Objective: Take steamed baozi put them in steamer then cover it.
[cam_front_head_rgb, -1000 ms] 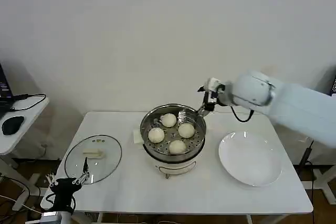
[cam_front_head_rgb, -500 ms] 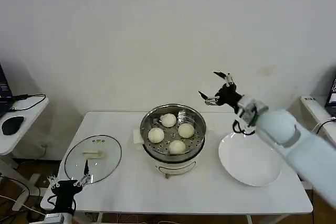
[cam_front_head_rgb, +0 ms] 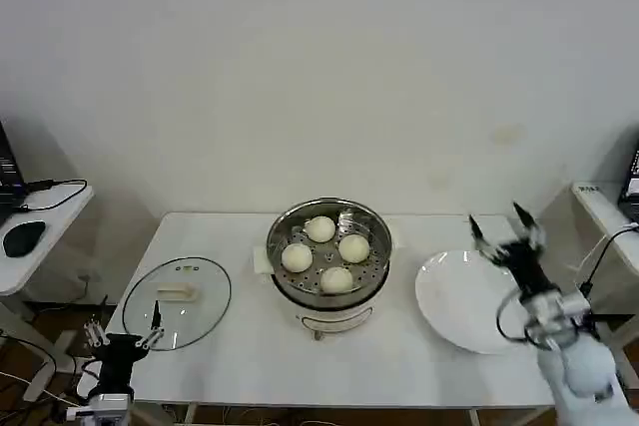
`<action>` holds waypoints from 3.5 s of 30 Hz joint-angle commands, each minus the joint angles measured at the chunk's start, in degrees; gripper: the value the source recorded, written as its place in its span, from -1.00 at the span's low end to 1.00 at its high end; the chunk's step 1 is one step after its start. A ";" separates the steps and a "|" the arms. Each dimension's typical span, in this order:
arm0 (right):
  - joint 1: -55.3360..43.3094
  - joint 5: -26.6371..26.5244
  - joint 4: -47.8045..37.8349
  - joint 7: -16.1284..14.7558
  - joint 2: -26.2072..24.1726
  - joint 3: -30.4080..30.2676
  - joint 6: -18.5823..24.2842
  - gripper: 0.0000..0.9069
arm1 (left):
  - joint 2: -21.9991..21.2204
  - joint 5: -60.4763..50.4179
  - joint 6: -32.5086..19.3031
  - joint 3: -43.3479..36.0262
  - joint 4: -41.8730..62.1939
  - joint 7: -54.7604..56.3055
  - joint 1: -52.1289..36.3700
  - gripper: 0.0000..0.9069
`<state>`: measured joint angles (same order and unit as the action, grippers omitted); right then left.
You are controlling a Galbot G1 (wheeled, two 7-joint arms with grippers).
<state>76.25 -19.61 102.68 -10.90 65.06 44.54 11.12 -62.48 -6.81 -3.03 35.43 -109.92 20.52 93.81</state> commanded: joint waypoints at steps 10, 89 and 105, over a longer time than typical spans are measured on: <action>22.35 -1.25 5.93 -2.03 13.64 16.38 4.94 1.00 | 7.70 -50.47 3.66 -2.48 15.83 -8.22 -9.75 1.00; 22.86 -2.29 9.91 -1.52 14.66 15.24 2.97 1.00 | 3.32 -54.86 6.55 -6.66 24.00 0.40 -23.50 -1.00; 21.85 1.78 10.79 -1.37 15.27 11.68 3.59 1.00 | 13.01 -32.05 23.75 -10.41 -3.05 -7.93 -16.64 -1.00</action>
<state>98.20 -19.71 113.14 -12.32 80.06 57.52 14.68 -54.29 -51.27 10.84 28.27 -97.11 15.92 74.65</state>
